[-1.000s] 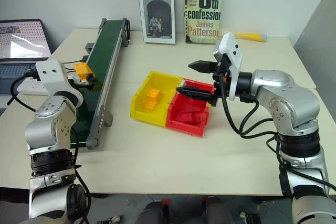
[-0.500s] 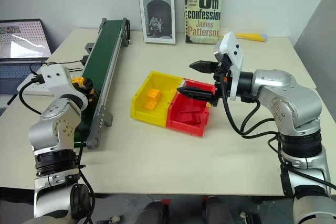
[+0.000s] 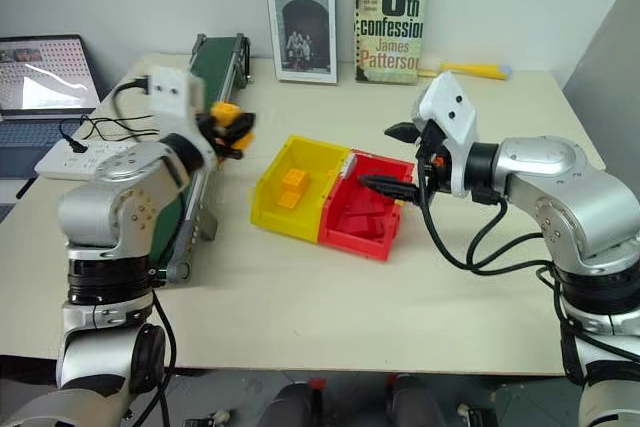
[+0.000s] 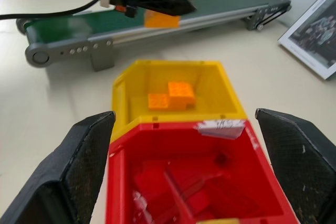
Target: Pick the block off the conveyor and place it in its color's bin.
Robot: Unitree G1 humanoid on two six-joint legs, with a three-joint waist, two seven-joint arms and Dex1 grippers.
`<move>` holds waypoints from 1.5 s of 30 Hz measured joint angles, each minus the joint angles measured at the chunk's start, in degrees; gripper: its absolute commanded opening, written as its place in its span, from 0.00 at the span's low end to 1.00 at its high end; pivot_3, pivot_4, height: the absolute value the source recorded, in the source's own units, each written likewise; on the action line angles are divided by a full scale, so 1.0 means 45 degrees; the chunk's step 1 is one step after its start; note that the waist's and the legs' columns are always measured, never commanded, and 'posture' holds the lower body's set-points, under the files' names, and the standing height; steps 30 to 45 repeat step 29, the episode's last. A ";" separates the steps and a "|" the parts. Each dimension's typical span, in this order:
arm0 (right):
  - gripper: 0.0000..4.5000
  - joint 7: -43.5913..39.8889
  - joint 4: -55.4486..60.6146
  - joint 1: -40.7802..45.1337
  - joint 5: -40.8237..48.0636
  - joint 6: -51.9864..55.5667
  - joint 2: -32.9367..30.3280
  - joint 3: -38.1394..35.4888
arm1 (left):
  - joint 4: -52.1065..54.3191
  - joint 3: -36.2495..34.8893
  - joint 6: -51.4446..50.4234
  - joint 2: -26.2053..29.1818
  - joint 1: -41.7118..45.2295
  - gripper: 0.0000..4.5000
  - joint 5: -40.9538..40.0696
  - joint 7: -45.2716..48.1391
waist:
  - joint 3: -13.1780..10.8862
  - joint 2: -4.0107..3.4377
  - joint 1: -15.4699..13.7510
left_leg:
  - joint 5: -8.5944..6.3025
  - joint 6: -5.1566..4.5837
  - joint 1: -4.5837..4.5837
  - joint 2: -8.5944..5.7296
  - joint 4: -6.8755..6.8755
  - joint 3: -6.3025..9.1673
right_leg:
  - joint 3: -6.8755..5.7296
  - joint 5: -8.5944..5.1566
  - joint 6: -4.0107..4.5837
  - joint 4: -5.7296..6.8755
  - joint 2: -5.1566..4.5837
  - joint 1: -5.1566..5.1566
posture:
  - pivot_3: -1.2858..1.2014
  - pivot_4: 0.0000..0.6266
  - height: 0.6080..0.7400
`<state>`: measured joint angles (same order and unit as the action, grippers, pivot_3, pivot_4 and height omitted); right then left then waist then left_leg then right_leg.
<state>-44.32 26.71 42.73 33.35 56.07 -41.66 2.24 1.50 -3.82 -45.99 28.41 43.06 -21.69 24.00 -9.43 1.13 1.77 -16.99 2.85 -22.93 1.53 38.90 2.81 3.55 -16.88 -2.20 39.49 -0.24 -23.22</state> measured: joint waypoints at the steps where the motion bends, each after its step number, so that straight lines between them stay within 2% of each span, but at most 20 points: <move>1: 1.00 0.0109 0.0218 -0.0063 0.0075 0.0166 -0.0032 -0.0046 | -0.0051 0.0317 0.0000 -0.0029 0.0011 0.34 -0.0002 0.0311 | 0.0000 0.0000 0.0021 | -0.0003 -0.0006 0.0005 0.0000 0.0000 -0.0003 | 0.0003 0.0000 0.0000 0.0005 0.0010 0.0000 | 0.52 0.24 1.00; 4: 1.00 0.0479 0.0821 -0.0152 0.0407 0.0629 -0.0082 -0.0286 | -0.0595 0.1073 0.0144 -0.0125 0.0074 0.34 0.0252 0.0878 | 0.0000 -0.0001 0.0041 | -0.0020 -0.0036 0.0017 0.0005 0.0001 -0.0001 | 0.0006 -0.0001 0.0001 0.0018 0.0029 -0.0001 | 0.52 0.24 1.00; 6: 1.00 0.0781 0.1207 -0.0281 0.0563 0.0948 -0.0096 -0.0518 | -0.1189 0.1405 0.0411 -0.0182 0.0074 0.50 0.0534 0.1107 | 0.0000 -0.0001 0.0027 | -0.0022 -0.0039 0.0012 0.0007 0.0001 0.0004 | 0.0003 -0.0001 0.0001 0.0016 0.0033 -0.0001 | 0.52 0.24 1.00; 8: 1.00 0.1087 0.1485 -0.0452 0.0788 0.1240 -0.0125 -0.0773 | -0.1731 0.1528 0.0620 -0.0233 0.0072 0.54 0.0648 0.1368 | 0.0000 -0.0001 0.0005 | -0.0022 -0.0039 0.0003 0.0003 0.0003 0.0004 | 0.0002 0.0000 0.0001 0.0005 0.0029 -0.0001 | 0.52 0.24 1.00; 17: 1.00 0.1629 0.1853 -0.0837 0.1017 0.1658 -0.0330 -0.1243 | -0.2475 0.1552 0.1102 -0.0199 0.0562 0.96 0.0712 0.2605 | 0.0000 -0.0001 -0.0021 | -0.0022 -0.0040 -0.0001 -0.0002 0.0004 0.0001 | 0.0001 0.0000 0.0001 -0.0002 0.0023 -0.0001 | 0.52 0.24 1.00; 19: 1.00 0.1610 0.1734 -0.0849 0.0970 0.1555 -0.0445 -0.1239 | -0.2471 0.1553 0.1122 0.0218 0.0650 1.00 0.0716 0.3034 | -0.0001 -0.0001 0.0018 | -0.0022 -0.0040 0.0003 0.0000 0.0000 -0.0006 | 0.0007 -0.0001 0.0001 -0.0002 0.0026 -0.0001 | 0.52 0.24 1.00; 23: 1.00 0.0932 0.0957 -0.1036 0.0810 0.0794 -0.1015 -0.1184 | -0.2428 0.1675 0.1304 0.2418 0.0669 1.00 0.0860 0.4994 | -0.0008 -0.0010 0.0068 | -0.0023 -0.0041 0.0008 0.0008 -0.0009 -0.0009 | 0.0007 -0.0001 0.0002 0.0000 0.0040 -0.0010 | 0.52 0.24 1.00; 25: 1.00 0.0175 0.0311 -0.1138 0.0678 0.0188 -0.1496 -0.1005 | -0.2273 0.1741 0.1832 0.4052 0.0619 1.00 0.0927 0.6477 | -0.0012 -0.0015 0.0060 | -0.0023 -0.0042 0.0007 0.0008 -0.0012 -0.0011 | 0.0006 -0.0002 0.0003 -0.0007 0.0042 -0.0010 | 0.52 0.24 1.00; 28: 1.00 -0.0771 -0.0493 -0.1183 0.0277 -0.0620 -0.1965 -0.0572 | -0.1967 0.1661 0.2473 0.5319 0.0482 1.00 0.0924 0.7932 | -0.0017 -0.0023 0.0006 | -0.0024 -0.0044 0.0007 0.0005 -0.0008 -0.0020 | 0.0009 -0.0002 0.0002 -0.0011 0.0037 -0.0007 | 0.52 0.24 1.00; 45: 1.00 -0.1016 -0.0676 -0.1183 0.0189 -0.0872 -0.2031 -0.0439 | -0.1916 0.1649 0.2594 0.5499 0.0430 1.00 0.0915 0.8227 | -0.0017 -0.0023 -0.0031 | -0.0024 -0.0044 0.0004 0.0003 -0.0005 -0.0022 | -0.0001 -0.0002 0.0002 -0.0013 0.0037 -0.0002 | 0.52 0.24 1.00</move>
